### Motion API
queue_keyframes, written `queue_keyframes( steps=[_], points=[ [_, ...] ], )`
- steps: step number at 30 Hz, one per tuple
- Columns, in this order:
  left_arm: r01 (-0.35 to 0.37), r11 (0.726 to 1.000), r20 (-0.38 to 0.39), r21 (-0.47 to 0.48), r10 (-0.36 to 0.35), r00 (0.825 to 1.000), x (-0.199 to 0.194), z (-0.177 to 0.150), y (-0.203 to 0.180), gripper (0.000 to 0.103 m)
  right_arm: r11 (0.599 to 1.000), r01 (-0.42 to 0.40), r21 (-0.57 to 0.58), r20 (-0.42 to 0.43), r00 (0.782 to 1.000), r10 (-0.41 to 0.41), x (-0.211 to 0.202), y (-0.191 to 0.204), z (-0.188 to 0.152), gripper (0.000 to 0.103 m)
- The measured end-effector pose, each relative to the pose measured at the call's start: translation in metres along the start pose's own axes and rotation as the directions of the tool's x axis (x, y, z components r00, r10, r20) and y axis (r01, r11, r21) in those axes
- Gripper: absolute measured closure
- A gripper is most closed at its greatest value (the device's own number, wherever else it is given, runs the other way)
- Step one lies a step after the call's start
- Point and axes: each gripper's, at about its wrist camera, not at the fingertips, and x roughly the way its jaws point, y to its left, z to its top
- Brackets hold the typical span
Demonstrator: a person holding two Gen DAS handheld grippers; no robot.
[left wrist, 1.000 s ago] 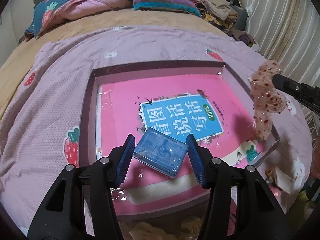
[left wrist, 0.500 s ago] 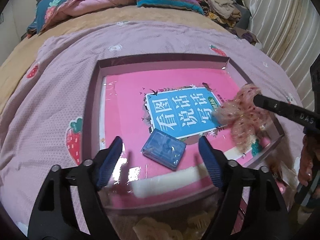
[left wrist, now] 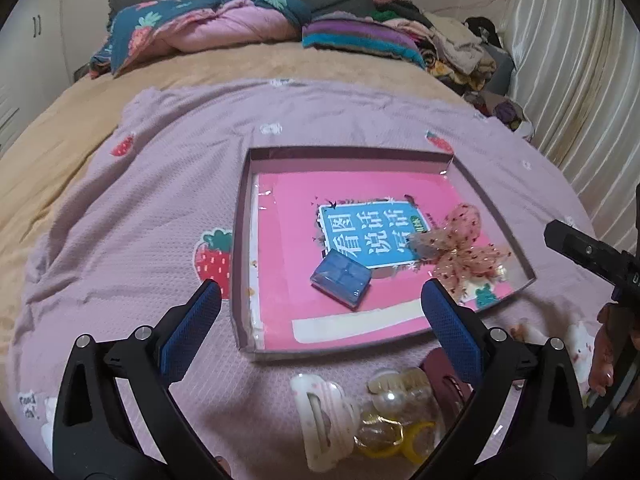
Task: Organize jewelry
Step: 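Open both tools, release the case and bow, and withdraw from the box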
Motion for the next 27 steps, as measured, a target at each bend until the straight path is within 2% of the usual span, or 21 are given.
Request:
queue_keyframes(
  steps=[12,22,27],
  points=[
    [0.001,1.0,0.073,0.007,-0.001,0.997,-0.047,-0.004,-0.012,0.009,0.999,-0.023,-0.034,0.069,0.997,0.025,-0.059,0.016,-0.004,0.017],
    [0.023,1.0,0.138,-0.017,-0.02,0.99,-0.087,-0.019,-0.011,0.009,0.995,-0.013,-0.102,0.108,0.994,0.024,-0.095,0.033,-0.016,0.013],
    [0.012,1.0,0.166,-0.016,-0.009,0.986,-0.104,-0.027,-0.01,0.009,0.991,-0.011,-0.133,0.117,0.993,0.027,-0.108,0.039,-0.024,0.012]
  ],
)
